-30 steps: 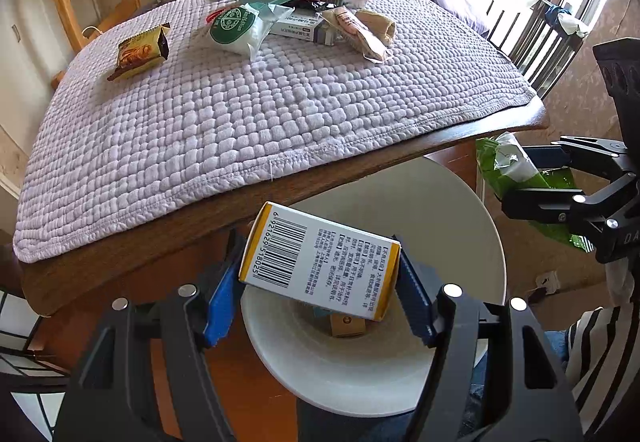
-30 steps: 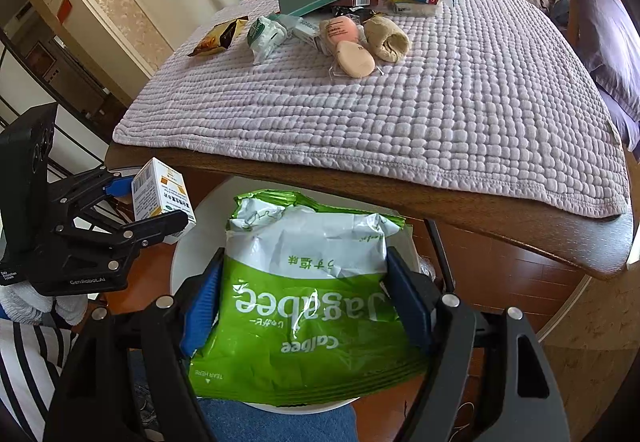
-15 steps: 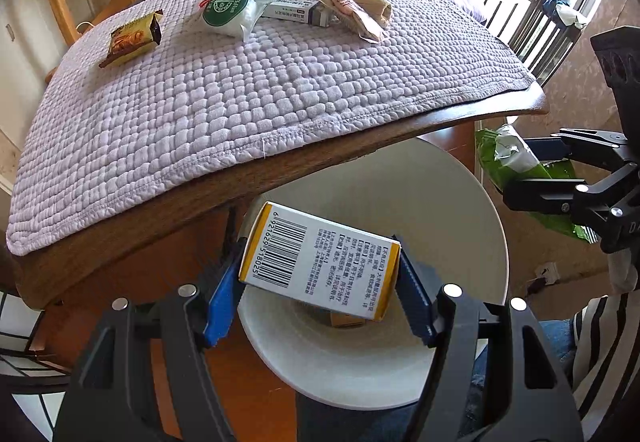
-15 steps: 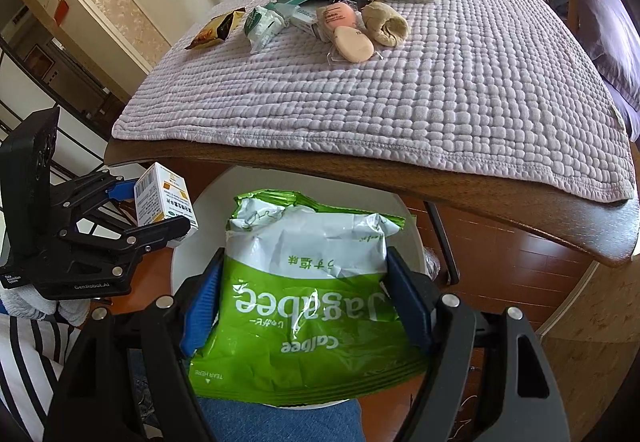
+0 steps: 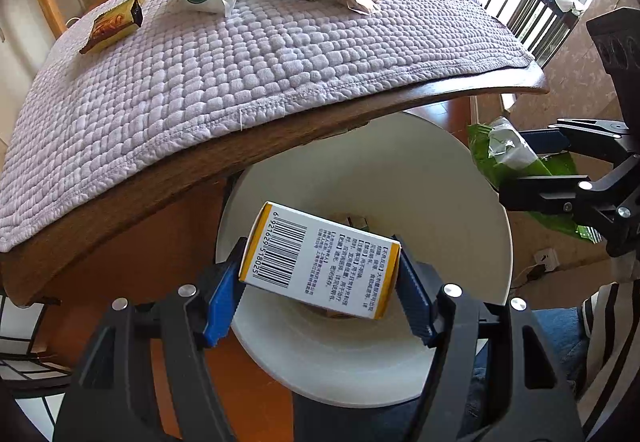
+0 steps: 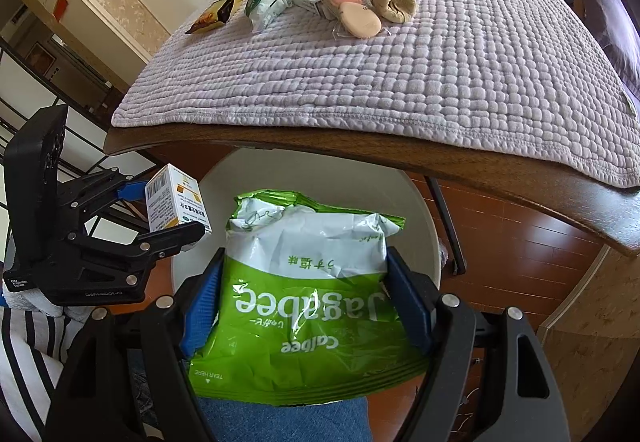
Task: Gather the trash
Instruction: 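Carry the Jagabee bag and white-yellow box over the white trash bin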
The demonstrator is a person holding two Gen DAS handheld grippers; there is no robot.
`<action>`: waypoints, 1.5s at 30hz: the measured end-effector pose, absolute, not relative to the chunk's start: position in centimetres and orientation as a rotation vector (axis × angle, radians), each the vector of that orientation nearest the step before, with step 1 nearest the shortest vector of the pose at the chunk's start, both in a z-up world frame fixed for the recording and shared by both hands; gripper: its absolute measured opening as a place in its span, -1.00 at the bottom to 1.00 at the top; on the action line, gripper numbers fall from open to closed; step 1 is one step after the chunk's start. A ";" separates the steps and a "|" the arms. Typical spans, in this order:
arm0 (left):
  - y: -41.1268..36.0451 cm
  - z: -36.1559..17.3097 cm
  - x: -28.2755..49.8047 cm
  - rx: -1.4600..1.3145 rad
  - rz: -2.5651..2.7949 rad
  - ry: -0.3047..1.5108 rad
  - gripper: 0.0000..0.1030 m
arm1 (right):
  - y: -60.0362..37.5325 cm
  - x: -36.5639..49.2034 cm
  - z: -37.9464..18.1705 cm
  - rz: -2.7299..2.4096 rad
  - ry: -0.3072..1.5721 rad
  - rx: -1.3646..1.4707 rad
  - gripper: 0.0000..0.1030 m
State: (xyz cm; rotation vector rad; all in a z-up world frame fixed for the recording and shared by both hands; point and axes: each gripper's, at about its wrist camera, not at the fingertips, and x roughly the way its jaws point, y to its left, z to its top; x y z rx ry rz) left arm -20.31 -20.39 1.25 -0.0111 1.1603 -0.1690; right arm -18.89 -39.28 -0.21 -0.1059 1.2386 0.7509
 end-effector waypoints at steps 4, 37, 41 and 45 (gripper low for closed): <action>-20.8 0.8 -20.0 -0.004 -0.170 1.169 0.35 | -39.0 -18.8 -0.6 0.754 1.244 -0.109 0.45; -23.2 -4.6 -18.6 0.051 -0.169 1.216 0.35 | -34.4 -17.8 -5.0 0.752 1.267 -0.173 0.45; -23.5 -5.2 -18.4 0.056 -0.170 1.221 0.35 | -34.2 -17.7 -5.2 0.751 1.270 -0.172 0.45; -23.6 -6.0 -18.3 0.061 -0.169 1.223 0.35 | -34.4 -17.8 -5.5 0.751 1.273 -0.174 0.45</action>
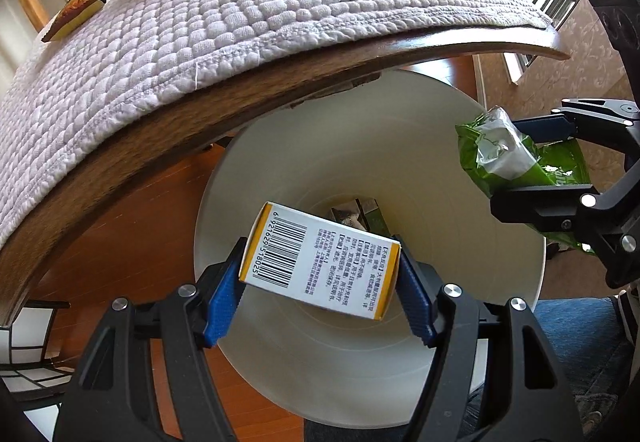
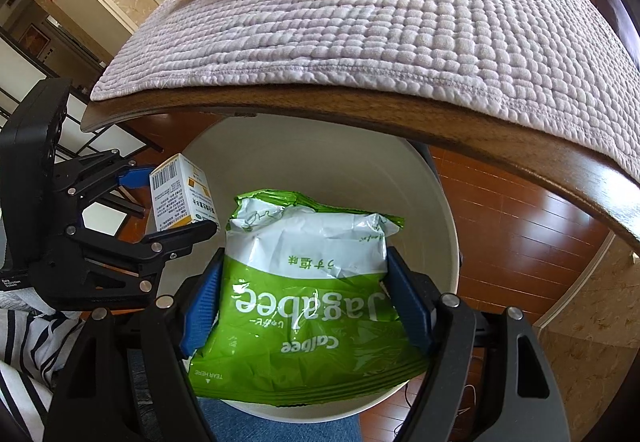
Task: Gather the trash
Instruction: 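Carry the Jagabee bag and white-yellow box over the white trash bin, then open both tools to drop the bag and box into the bin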
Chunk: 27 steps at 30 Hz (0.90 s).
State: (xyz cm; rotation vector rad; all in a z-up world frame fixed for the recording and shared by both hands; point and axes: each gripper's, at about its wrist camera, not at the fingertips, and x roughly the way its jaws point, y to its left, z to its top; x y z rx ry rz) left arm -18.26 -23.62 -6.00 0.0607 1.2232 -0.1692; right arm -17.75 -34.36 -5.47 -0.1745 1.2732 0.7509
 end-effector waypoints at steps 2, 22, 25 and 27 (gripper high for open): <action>-23.5 -6.3 -18.2 0.062 -0.169 1.225 0.35 | -34.5 -17.8 -5.6 0.751 1.275 -0.175 0.45; -23.5 -6.2 -17.6 0.040 -0.192 1.170 0.61 | -36.0 -18.2 -4.3 0.736 1.200 -0.173 0.79; -23.0 -5.4 -17.8 0.028 -0.191 1.162 0.61 | -36.4 -18.3 -3.3 0.732 1.174 -0.165 0.79; -22.6 -4.1 -17.9 0.030 -0.189 1.137 0.61 | -36.8 -18.5 -2.2 0.729 1.137 -0.164 0.79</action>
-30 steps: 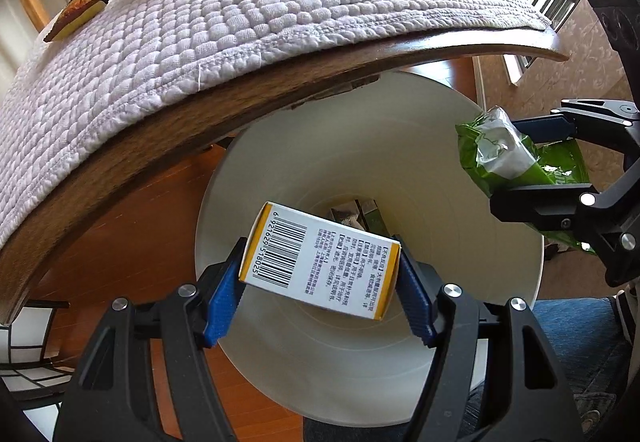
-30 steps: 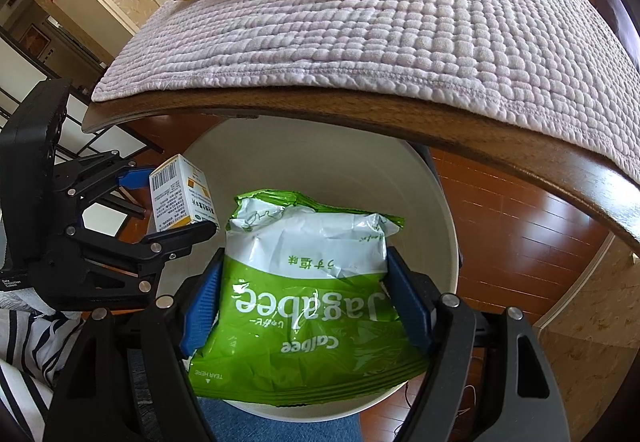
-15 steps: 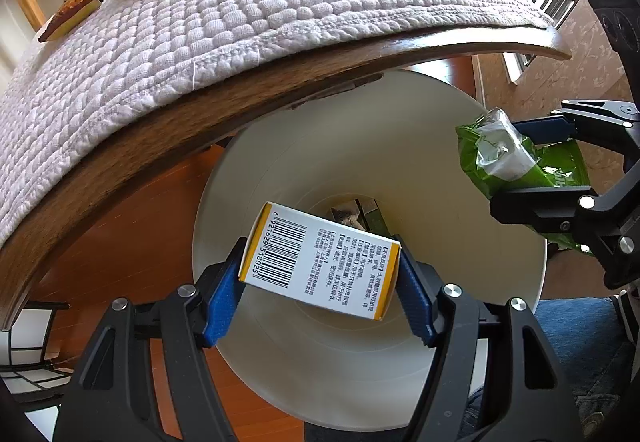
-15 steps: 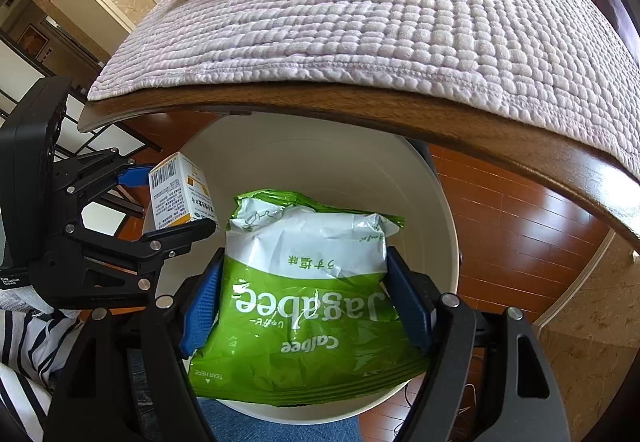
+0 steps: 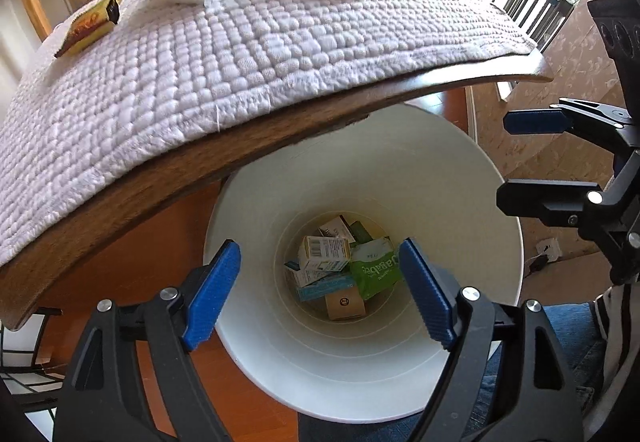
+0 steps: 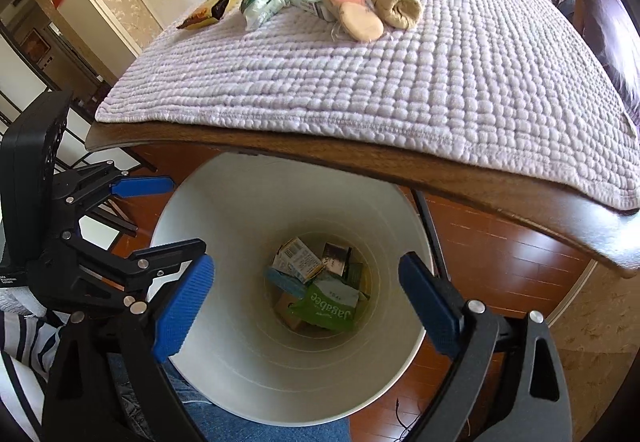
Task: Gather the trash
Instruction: 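Open both tools to drop the bag and box into the bin, then move both open tools back toward the items on the quilt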
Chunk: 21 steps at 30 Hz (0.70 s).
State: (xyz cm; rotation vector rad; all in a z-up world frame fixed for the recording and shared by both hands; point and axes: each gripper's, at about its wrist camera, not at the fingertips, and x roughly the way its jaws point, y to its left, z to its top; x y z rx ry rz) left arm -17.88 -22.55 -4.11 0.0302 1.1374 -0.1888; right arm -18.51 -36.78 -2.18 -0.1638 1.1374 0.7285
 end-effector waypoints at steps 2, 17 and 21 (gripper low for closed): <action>-22.1 -2.1 -18.1 0.029 -0.183 1.086 0.61 | -37.2 -18.6 -0.7 0.726 1.091 -0.163 0.79; -9.7 5.0 -9.4 -0.102 0.192 0.911 0.62 | -36.7 -9.9 4.7 0.594 0.900 -0.151 0.39; -6.7 4.6 -5.7 -0.167 0.179 0.944 0.69 | -35.8 -6.8 4.6 0.588 0.906 -0.147 0.27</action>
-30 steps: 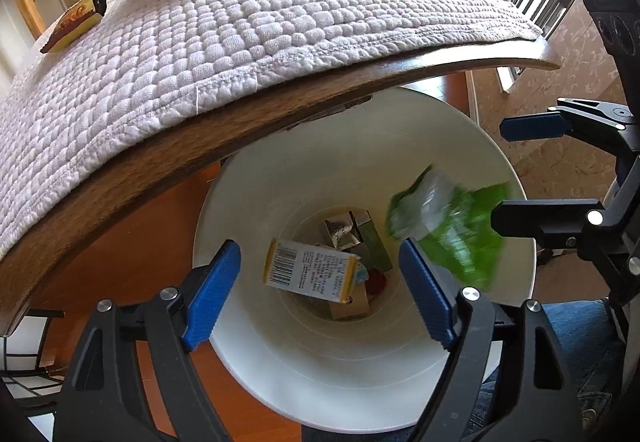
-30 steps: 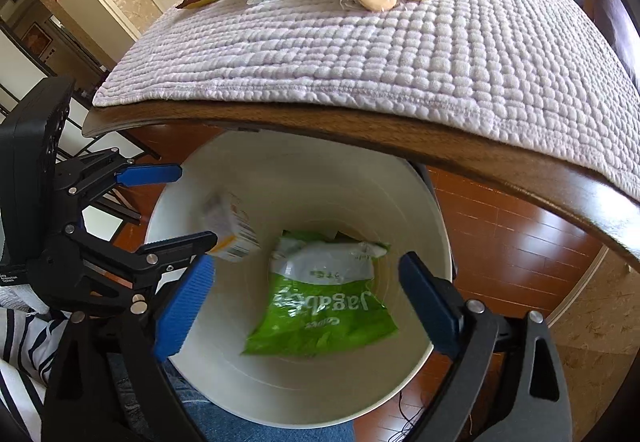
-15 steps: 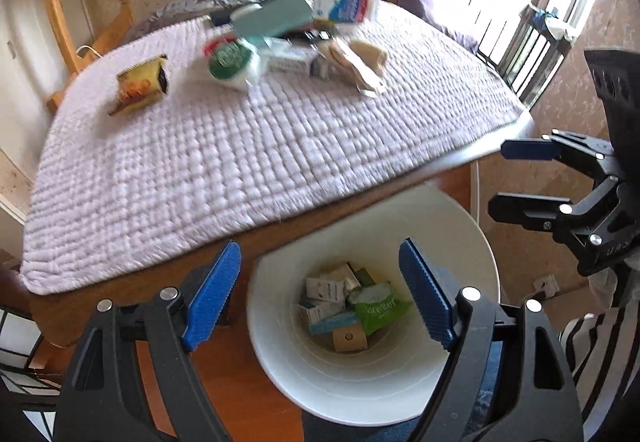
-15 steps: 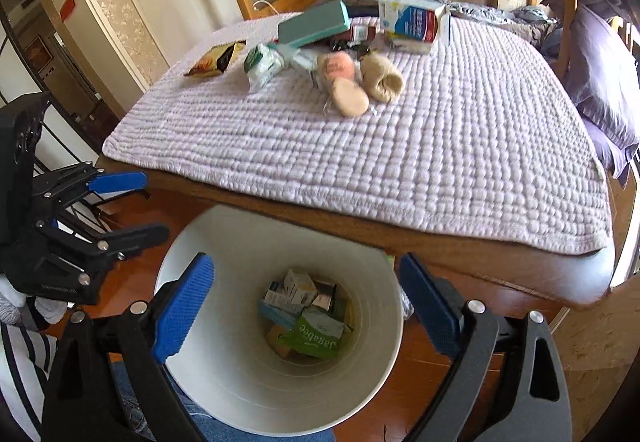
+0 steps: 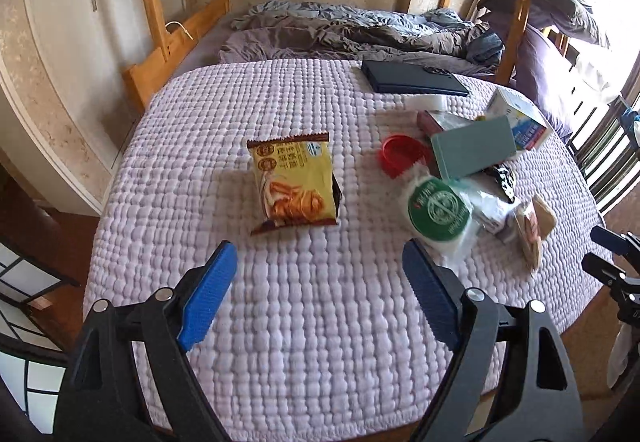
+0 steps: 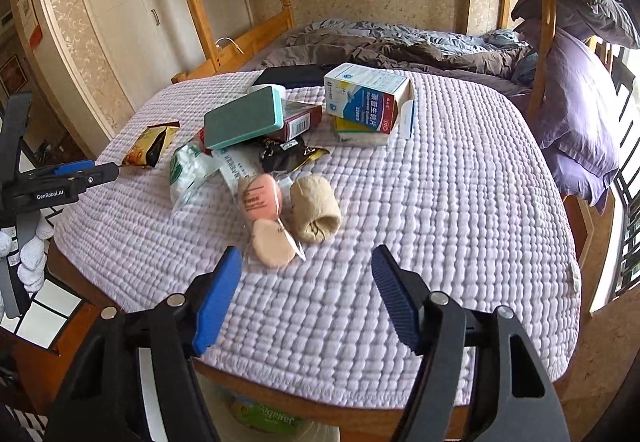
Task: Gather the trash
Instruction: 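Move both open tools back toward the items on the quilt, then grasp the beige bandage roll with the right tool while the left grasps the yellow biscuit bag, then carry the bandage roll and yellow biscuit bag over the white trash bin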
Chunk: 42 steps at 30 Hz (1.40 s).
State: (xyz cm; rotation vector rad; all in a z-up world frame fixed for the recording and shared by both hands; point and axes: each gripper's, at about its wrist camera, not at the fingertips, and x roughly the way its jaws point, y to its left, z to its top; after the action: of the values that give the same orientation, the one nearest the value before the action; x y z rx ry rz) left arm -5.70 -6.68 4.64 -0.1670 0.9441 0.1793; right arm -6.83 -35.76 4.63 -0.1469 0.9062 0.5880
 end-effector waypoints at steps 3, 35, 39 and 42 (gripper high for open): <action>-5.7 4.2 -3.3 -0.141 0.209 0.973 0.69 | -35.0 -4.8 4.0 0.588 0.929 -0.148 0.12; -3.1 2.6 -1.1 -0.183 0.192 1.037 0.12 | -33.7 -0.6 1.8 0.644 1.016 -0.131 -0.39; -4.2 3.7 -2.4 -0.179 0.161 1.013 0.12 | -34.7 -1.2 2.7 0.642 1.000 -0.116 -0.39; -5.3 4.3 -3.6 -0.180 0.132 0.999 0.12 | -35.2 -2.0 3.2 0.648 0.993 -0.110 -0.39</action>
State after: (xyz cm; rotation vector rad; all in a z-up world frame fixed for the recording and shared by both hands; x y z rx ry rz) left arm -3.61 -5.32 4.33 -0.1799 0.9992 0.1321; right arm -1.99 -35.19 3.23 -0.1096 0.9927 0.6480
